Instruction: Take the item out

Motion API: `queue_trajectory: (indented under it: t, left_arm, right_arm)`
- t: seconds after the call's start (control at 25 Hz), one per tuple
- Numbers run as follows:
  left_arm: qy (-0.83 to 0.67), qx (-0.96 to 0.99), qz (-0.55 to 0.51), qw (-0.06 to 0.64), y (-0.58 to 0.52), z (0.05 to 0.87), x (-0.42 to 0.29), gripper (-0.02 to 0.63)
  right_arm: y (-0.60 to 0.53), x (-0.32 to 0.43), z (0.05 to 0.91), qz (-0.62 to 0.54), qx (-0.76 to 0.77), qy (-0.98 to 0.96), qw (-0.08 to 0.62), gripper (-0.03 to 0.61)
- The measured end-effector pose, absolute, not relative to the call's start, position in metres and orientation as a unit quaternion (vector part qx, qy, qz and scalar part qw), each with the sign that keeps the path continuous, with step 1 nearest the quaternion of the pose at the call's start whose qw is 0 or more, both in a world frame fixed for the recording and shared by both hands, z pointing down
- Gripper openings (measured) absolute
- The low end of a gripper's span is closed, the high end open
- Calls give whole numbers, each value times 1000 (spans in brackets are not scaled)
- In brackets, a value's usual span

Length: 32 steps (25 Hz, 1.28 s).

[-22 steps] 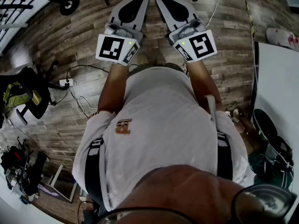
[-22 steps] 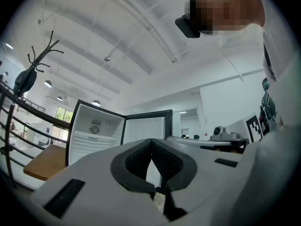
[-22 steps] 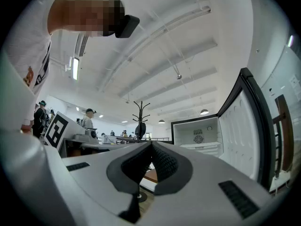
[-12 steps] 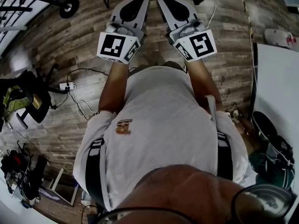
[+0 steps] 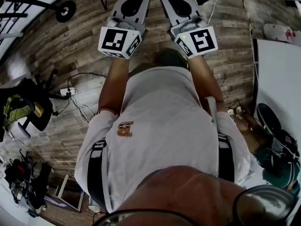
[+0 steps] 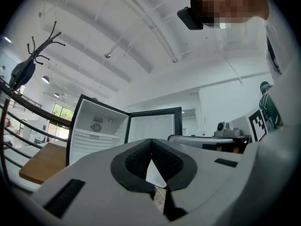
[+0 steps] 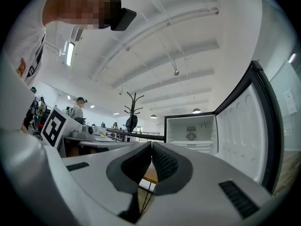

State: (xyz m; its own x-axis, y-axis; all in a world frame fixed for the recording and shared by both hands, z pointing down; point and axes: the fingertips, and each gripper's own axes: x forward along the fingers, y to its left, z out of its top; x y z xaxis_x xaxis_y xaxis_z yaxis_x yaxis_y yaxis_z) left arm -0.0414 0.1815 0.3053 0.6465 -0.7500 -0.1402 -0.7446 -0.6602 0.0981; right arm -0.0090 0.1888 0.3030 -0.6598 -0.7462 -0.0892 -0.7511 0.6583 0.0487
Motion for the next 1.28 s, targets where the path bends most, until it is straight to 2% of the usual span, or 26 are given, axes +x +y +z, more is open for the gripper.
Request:
queue_trajectory:
  t: [0.48, 0.76, 1.28]
  left_arm:
    - [-427, 900, -83, 7, 120, 316, -67, 18]
    - [-432, 899, -71, -3, 47, 316, -71, 18]
    - [-445, 894, -50, 19, -96, 340, -46, 18]
  right_arm:
    - [112, -23, 316, 54, -425, 904, 18, 34]
    - [43, -28, 318, 65, -429, 901, 9, 34]
    - [-100, -10, 338, 35, -423, 905, 0, 34]
